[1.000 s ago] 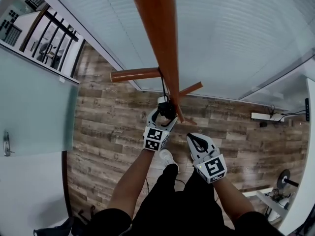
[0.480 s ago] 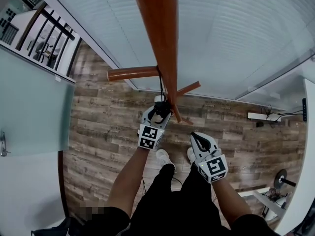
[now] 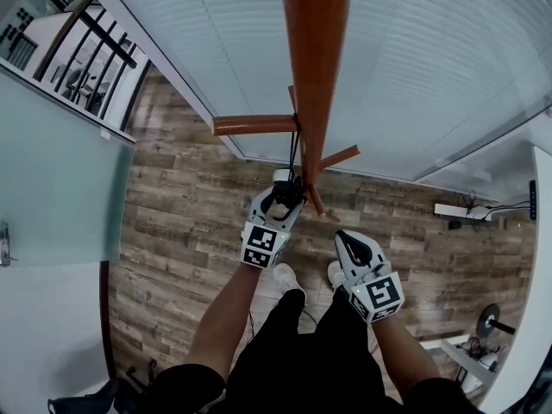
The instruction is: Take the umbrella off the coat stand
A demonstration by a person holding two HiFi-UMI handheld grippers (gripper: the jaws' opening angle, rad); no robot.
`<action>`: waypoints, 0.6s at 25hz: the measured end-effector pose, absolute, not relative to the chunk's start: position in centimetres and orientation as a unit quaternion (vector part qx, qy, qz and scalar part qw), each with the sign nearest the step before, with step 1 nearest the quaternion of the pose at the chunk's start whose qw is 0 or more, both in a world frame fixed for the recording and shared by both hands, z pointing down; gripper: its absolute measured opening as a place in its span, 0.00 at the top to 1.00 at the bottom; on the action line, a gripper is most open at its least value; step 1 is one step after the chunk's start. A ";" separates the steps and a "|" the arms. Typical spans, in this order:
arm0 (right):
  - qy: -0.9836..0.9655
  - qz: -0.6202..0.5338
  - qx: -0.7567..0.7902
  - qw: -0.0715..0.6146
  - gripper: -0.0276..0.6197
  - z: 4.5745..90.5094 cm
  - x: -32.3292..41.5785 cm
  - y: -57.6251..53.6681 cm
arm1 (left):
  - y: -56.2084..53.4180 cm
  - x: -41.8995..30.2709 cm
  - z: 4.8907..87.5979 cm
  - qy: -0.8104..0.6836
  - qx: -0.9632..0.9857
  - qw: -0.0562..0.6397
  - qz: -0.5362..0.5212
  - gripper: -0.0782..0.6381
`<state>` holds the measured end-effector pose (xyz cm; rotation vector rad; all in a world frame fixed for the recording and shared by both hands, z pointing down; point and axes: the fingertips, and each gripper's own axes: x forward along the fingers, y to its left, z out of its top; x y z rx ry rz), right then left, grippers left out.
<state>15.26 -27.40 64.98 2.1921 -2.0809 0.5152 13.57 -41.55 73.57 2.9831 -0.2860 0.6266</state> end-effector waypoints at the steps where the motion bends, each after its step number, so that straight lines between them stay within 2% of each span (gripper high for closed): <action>1: -0.680 0.164 0.714 0.034 0.95 64.5 15.2 -27.6 | -41.6 13.4 73.2 -0.095 0.974 0.039 0.201 0.55; 15: -0.691 0.130 0.710 0.025 0.95 59.6 14.6 -29.8 | -41.3 11.6 65.4 -0.101 0.983 0.029 0.153 0.55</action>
